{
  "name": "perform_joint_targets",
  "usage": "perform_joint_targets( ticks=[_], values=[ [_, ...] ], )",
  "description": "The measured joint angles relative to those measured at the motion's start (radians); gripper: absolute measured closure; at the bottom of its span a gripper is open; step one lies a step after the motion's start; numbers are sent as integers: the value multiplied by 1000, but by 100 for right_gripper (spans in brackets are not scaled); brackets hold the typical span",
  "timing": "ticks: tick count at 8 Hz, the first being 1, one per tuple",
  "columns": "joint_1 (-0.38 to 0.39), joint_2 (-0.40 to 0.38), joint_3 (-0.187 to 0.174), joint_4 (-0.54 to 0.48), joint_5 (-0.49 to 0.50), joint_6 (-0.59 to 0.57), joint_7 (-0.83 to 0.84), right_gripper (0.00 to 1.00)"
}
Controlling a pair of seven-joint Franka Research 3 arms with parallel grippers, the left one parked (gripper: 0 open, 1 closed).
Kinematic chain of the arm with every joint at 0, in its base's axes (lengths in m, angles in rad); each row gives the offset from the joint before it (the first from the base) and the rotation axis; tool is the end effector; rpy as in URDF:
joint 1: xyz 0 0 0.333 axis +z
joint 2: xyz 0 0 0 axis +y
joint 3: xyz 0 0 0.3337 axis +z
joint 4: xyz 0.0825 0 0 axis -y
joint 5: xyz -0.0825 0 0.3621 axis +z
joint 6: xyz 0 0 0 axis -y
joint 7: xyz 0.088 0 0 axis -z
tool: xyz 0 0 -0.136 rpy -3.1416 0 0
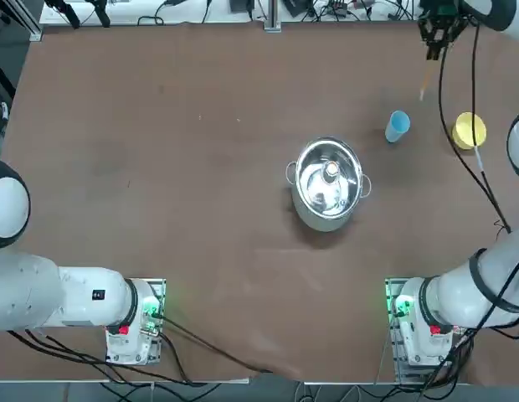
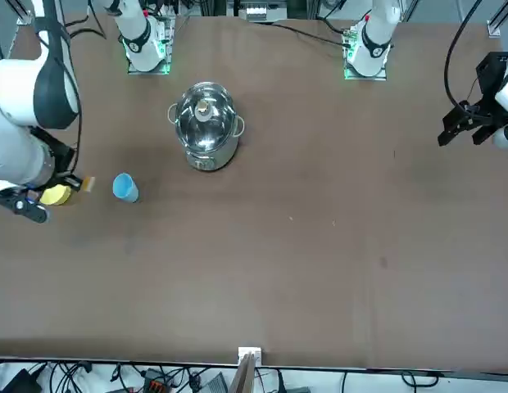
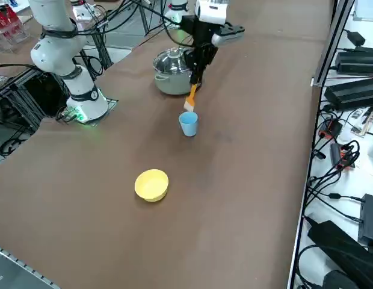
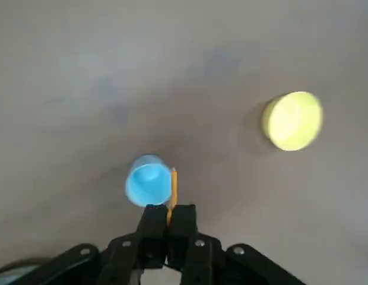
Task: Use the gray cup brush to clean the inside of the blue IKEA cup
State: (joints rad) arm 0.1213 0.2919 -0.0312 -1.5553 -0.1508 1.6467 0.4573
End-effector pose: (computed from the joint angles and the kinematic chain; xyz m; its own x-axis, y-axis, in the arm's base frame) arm 0.6046 0.0371 0.4603 0.9324 -0.3436 -0.1117 -0.3129 -0.9225 0.2259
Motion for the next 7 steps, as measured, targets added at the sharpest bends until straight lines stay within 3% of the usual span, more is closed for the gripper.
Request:
perform_joint_targets(
  ticks=[7],
  values=[
    [42, 1, 2, -162, 35, 140, -1, 96]
  ],
)
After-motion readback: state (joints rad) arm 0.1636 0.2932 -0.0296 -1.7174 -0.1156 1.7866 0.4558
